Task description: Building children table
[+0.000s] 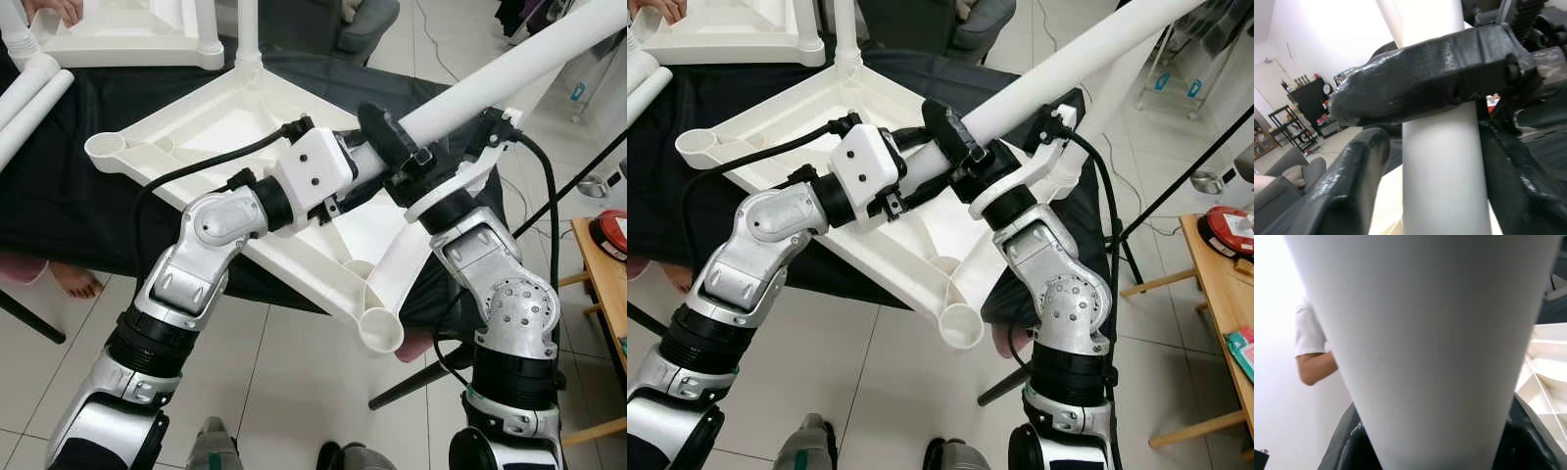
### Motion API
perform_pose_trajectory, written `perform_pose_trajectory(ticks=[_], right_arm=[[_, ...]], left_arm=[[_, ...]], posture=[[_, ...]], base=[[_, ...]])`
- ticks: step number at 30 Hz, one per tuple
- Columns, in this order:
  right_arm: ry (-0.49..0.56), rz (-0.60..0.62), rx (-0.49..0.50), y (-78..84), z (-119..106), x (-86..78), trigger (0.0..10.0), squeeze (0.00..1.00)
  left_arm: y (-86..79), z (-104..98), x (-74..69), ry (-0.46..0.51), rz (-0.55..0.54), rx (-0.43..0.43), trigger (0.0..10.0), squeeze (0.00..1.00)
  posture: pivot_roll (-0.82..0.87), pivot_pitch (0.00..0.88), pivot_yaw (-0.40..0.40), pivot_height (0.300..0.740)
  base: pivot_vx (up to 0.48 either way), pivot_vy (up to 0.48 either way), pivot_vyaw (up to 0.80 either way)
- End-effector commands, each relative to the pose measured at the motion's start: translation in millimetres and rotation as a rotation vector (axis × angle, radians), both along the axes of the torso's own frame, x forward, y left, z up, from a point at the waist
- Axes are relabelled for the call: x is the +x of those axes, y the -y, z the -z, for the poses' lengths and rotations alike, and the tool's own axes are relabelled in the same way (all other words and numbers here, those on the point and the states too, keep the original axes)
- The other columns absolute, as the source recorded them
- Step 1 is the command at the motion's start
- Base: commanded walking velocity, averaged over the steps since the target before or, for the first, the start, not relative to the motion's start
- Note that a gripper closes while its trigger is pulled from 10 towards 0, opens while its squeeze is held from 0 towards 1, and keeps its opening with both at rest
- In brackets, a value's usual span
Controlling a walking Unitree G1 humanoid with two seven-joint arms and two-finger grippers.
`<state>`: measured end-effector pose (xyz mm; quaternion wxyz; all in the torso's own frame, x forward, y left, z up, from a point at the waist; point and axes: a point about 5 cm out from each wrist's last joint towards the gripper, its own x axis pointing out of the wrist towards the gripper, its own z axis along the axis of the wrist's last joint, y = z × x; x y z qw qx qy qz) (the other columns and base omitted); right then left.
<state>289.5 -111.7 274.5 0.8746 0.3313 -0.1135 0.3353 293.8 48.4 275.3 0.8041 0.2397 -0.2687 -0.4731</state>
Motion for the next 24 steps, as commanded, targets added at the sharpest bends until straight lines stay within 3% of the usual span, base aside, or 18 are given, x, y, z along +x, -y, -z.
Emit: perform_pose_trajectory(ticks=[1, 3, 4, 5, 6, 7, 8, 9, 11, 17, 20, 22, 24], right_arm=[[-0.038, 0.015, -0.053, -3.4, 9, 0.8, 0.0, 0.00], [-0.030, 0.042, -0.062, -2.1, 8, 1.3, 0.0, 0.00], [-0.015, 0.097, -0.063, 1.8, 5, 3.7, 0.0, 0.00], [-0.015, 0.097, -0.063, 1.8, 5, 3.7, 0.0, 0.00], [0.026, 0.168, -0.083, 6.7, -1, 6.1, 0.0, 0.00], [0.056, 0.210, -0.082, 10.5, -7, 7.0, 2.2, 0.00], [0.056, 0.210, -0.082, 10.5, -7, 7.0, 2.2, 0.00], [0.084, 0.248, -0.079, 13.7, -13, 7.7, 10.0, 0.00], [0.115, 0.280, -0.081, 16.1, -20, 7.6, 10.0, 0.00], [0.132, 0.318, -0.103, 17.3, -22, 7.1, 10.0, 0.00], [0.149, 0.326, -0.150, 15.9, -20, 3.1, 10.0, 0.00], [0.141, 0.344, -0.198, 15.0, -13, -0.9, 10.0, 0.00], [0.141, 0.344, -0.198, 15.0, -13, -0.9, 10.0, 0.00]], left_arm=[[6.1, -15, -6.3, 0.068, 0.008, -0.058, 10.0, 1.00], [6.5, -12, -8.2, 0.049, 0.030, -0.042, 10.0, 1.00], [5.3, -8, -15.2, 0.021, 0.090, -0.004, 10.0, 0.00], [5.3, -8, -15.2, 0.021, 0.090, -0.004, 10.0, 0.00], [1.0, -1, -26.2, -0.018, 0.186, 0.059, 10.0, 0.00], [-5.6, 5, -37.3, -0.065, 0.283, 0.133, 10.0, 0.00], [-5.6, 5, -37.3, -0.065, 0.283, 0.133, 10.0, 0.00], [-13.8, 9, -47.2, -0.112, 0.367, 0.201, 10.0, 0.00], [-26.3, 12, -59.6, -0.181, 0.470, 0.277, 10.0, 0.00], [-35.2, 13, -67.3, -0.250, 0.538, 0.301, 10.0, 0.00], [-39.7, 21, -57.1, -0.276, 0.446, 0.335, 10.0, 0.00], [-42.4, 36, -29.9, -0.220, 0.196, 0.406, 10.0, 0.00], [-42.4, 36, -29.9, -0.220, 0.196, 0.406, 10.0, 0.00]], posture=[[0.20, 0.113, -0.073, 0.740], [0.20, 0.114, -0.072, 0.740], [0.20, 0.115, -0.072, 0.740], [0.20, 0.115, -0.072, 0.740], [0.20, 0.116, -0.072, 0.740], [0.20, 0.116, -0.072, 0.740], [0.20, 0.116, -0.072, 0.740], [0.20, 0.117, -0.071, 0.740], [0.20, 0.118, -0.071, 0.740], [0.20, 0.118, -0.069, 0.740], [0.20, 0.118, -0.069, 0.740], [0.20, 0.118, -0.069, 0.740], [0.20, 0.118, -0.069, 0.740]], base=[[0.000, 0.000, 0.00], [0.000, 0.000, 0.00], [0.000, 0.000, 0.00], [0.000, 0.000, 0.00], [0.000, 0.000, 0.00], [0.000, 0.000, 0.00], [0.000, 0.000, 0.00], [0.000, 0.000, 0.00], [0.000, 0.000, 0.00], [0.000, 0.000, 0.00], [0.000, 0.000, 0.00], [0.000, 0.000, 0.00], [0.000, 0.000, 0.00]])
